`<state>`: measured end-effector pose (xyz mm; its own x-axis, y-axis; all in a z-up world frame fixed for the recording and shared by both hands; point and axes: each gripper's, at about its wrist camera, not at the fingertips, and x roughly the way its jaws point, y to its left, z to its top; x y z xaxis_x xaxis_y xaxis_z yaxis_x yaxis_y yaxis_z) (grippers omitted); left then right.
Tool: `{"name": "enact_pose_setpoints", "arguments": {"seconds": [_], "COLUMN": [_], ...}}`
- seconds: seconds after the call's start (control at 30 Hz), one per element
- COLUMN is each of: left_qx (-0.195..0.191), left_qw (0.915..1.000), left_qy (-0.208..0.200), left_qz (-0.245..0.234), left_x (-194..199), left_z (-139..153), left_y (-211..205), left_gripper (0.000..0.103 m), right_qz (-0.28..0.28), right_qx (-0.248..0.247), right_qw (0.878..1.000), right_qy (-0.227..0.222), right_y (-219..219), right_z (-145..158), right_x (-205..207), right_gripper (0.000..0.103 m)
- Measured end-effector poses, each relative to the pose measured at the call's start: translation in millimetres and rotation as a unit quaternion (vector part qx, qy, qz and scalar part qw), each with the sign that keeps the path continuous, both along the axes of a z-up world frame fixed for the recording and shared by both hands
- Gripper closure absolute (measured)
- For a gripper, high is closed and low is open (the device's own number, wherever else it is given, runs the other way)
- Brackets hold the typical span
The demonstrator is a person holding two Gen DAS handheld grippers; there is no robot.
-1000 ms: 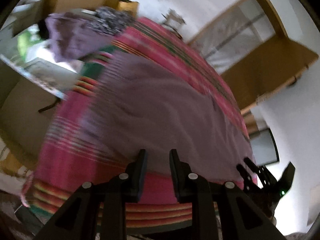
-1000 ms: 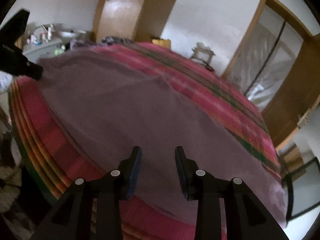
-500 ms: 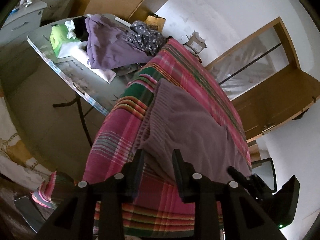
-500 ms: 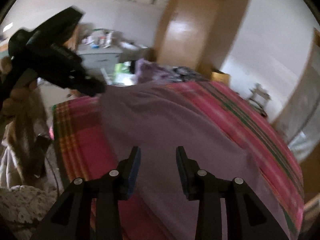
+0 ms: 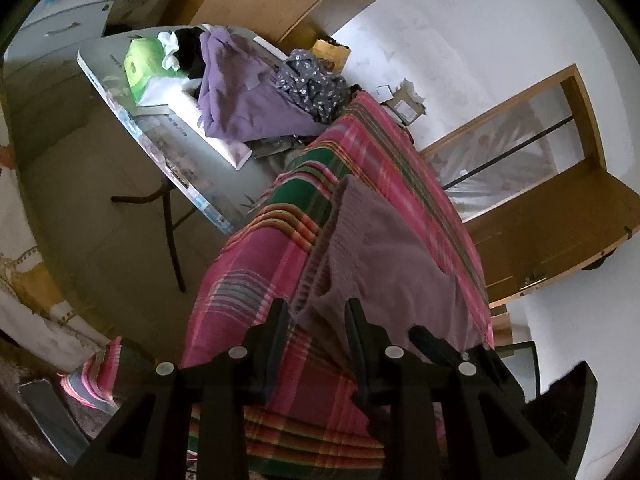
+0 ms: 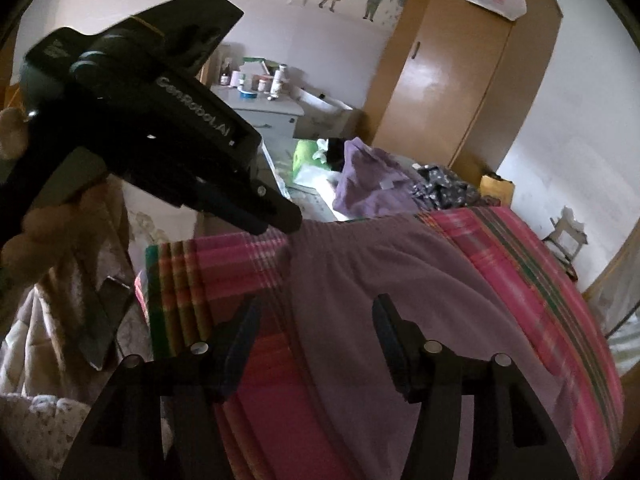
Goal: Fold clothes
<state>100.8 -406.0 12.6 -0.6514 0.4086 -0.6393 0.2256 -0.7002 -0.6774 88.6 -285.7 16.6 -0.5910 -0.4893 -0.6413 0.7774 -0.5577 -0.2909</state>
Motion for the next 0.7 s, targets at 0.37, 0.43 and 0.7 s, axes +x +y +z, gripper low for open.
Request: {"name": "enact_pose_setpoints", "arguments": {"seconds": [0.37,0.43,0.7], "left_qx": [0.026,0.028,0.030], "left_qw": [0.9995,0.9994,0.9994], "left_qy": [0.003,0.003,-0.006], "left_qz": [0.019,0.020,0.016], "left_x": [0,0,-8], "left_z": [-3,-3,-7], "left_y": [-17,-19,-23], "left_gripper": [0.073,0.073,0.073], "right_qz": [-0.011,-0.021,-0.028], "right_qx": [0.044,0.055,0.058], "right_qw": [0.999,0.998,0.998], "right_qy": [0.006,0.001,0.004], "right_y": [-29,-32,-36], "right_z": [-12,-15,-16], "right_x": [-14,-20,-29], "right_gripper": [0.043,0.043,0.044]}}
